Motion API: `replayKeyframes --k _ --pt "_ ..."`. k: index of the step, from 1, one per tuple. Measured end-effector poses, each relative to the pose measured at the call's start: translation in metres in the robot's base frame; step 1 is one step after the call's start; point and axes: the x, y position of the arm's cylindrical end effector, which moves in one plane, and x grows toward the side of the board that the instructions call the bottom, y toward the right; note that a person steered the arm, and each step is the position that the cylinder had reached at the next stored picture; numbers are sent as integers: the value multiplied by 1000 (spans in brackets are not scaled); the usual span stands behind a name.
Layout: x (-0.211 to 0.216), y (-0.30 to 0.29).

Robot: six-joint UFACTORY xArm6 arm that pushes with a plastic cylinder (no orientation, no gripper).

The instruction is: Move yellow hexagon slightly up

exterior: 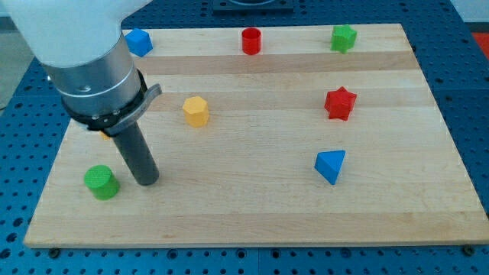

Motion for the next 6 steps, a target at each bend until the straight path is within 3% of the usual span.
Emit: replayKeyframes --k 6 --pt "-145 39"
